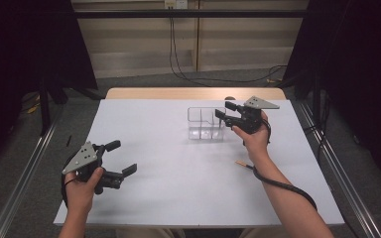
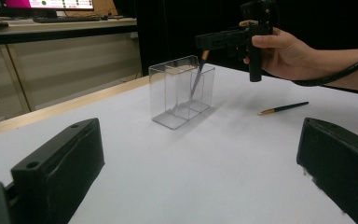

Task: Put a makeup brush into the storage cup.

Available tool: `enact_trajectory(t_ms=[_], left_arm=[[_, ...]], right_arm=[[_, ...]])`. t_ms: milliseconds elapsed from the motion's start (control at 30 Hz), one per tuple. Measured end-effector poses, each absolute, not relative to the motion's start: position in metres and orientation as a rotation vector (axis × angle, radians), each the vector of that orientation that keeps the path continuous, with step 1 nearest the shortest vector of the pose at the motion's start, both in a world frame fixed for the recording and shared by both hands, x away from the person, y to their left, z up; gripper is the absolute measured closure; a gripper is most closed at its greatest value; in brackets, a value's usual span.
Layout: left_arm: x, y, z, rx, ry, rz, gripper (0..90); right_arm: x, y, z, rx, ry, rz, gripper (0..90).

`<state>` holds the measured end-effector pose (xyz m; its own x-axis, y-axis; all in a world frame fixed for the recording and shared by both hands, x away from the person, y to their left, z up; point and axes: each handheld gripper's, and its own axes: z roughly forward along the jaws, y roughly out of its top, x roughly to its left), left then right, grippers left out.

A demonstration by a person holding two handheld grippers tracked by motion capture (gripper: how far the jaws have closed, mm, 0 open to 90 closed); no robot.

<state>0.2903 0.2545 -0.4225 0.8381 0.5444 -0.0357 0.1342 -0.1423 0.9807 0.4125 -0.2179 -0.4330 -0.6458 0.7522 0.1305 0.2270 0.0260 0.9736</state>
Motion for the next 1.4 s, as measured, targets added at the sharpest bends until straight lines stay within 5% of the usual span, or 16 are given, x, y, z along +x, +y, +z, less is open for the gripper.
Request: enact_trajectory(t_ms=[333, 1400], left_arm=[[0.291, 0.253, -0.423, 1.703, 0.528, 0.384, 0.5], [0.290, 0.254, -0.428, 1.717, 0.540, 0.382, 0.5]], right_arm=[[0.404, -0.226, -0.431, 0.989, 1.892, 1.656, 17.6], [0.373, -0.238, -0.427, 0.944, 1.934, 1.711, 6.1]])
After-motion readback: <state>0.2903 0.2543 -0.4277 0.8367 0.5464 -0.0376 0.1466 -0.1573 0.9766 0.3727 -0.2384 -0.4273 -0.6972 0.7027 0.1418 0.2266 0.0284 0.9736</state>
